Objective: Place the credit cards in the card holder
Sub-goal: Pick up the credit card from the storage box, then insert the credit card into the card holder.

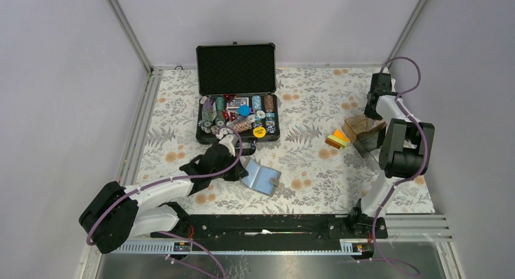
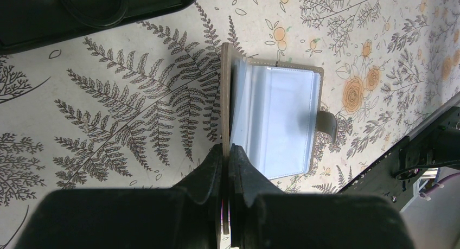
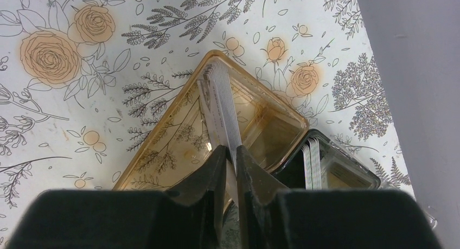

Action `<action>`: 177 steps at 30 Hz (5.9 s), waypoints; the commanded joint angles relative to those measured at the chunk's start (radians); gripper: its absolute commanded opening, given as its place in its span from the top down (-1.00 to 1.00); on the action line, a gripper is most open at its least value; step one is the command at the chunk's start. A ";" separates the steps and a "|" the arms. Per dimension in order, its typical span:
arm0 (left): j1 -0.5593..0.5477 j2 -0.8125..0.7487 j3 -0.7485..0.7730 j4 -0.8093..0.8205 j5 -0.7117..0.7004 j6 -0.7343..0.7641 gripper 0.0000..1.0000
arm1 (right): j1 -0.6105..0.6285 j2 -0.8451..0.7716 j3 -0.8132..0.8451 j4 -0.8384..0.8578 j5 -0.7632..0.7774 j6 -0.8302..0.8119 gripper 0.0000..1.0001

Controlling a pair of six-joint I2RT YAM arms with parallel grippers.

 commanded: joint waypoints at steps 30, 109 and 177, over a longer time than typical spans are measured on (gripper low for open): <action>0.004 -0.065 -0.108 0.134 0.002 -0.206 1.00 | 0.020 -0.302 0.029 -0.037 -0.124 0.066 1.00; -0.131 -0.268 -0.366 0.241 -0.345 -0.629 1.00 | 1.205 -0.204 -0.849 1.068 -0.239 0.969 1.00; -0.123 -0.268 -0.261 0.030 -0.349 -0.394 0.03 | 1.297 -0.163 -0.626 0.666 -0.053 0.811 0.30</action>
